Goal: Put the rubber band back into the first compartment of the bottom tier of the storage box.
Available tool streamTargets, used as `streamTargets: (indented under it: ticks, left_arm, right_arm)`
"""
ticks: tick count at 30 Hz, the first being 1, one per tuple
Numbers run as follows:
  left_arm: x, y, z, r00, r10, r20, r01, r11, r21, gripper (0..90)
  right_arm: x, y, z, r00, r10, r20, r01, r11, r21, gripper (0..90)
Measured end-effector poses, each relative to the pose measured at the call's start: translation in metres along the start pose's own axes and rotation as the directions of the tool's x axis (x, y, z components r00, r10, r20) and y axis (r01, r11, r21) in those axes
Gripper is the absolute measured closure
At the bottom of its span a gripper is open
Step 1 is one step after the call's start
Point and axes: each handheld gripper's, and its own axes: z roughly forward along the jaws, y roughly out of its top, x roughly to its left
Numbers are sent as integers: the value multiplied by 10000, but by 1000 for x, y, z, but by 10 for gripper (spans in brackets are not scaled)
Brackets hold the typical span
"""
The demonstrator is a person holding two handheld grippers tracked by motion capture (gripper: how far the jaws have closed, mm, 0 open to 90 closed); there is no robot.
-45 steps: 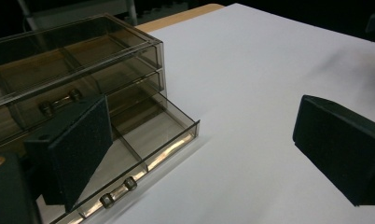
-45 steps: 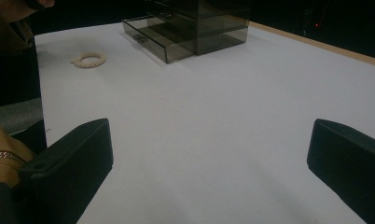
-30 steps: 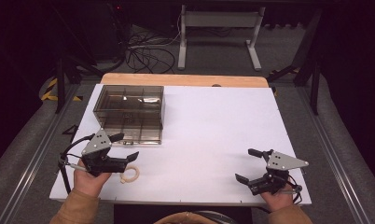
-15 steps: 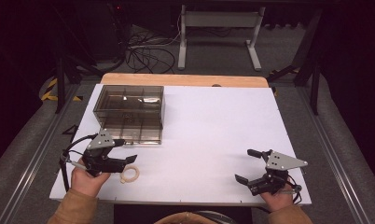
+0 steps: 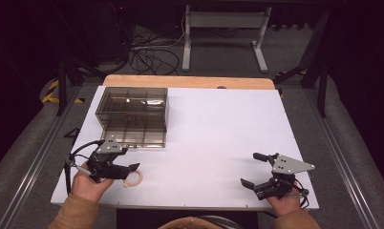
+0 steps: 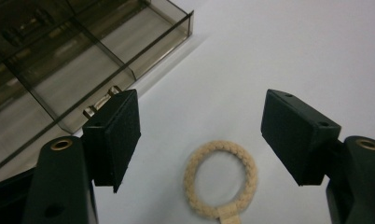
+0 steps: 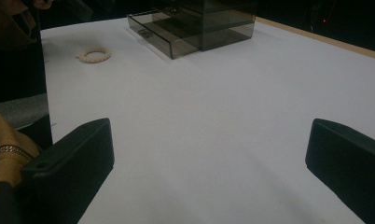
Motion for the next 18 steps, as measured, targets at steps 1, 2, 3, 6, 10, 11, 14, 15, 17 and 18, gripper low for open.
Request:
streamTargets:
  ticks: [1,2,3,6,10,11,14,15,17,18]
  left_arm:
    - [0,-1,1,10000,-69,67,68,9999,105,293]
    - [1,-2,2,9999,-124,106,122,9997,205,298]
    - [2,-3,3,9997,-207,129,204,9994,263,307]
    - [4,-5,7,9987,-440,237,427,9976,548,325]
    - [8,-8,12,9967,-721,375,684,9934,921,338]
    - [9,-9,13,9963,-751,412,706,9923,1015,342]
    - [9,-11,18,9959,-779,459,702,9860,1514,363]
    - [9,-11,20,9962,-743,451,659,9840,1657,370]
    - [8,-12,23,9956,-768,535,655,9801,1876,388]
    - [8,-12,24,9958,-750,530,634,9787,1951,394]
  right_arm:
    - [0,0,0,10000,-10,2,10,10000,-2,18]
    - [0,0,0,10000,-10,-4,10,10000,0,18]
    - [0,0,0,10000,-14,-7,14,10000,2,18]
    - [0,0,0,10000,-19,-24,19,10000,17,18]
    - [0,0,0,10000,-26,-54,26,10000,20,18]
    - [0,0,0,10000,-26,-56,26,10000,32,18]
    - [0,0,0,10000,-18,-81,18,10000,33,18]
    - [0,0,0,10000,-11,-89,11,10000,47,18]
    - [0,0,0,9999,-17,-100,17,10000,51,18]
    - [0,0,0,9999,-13,-104,14,10000,50,18]
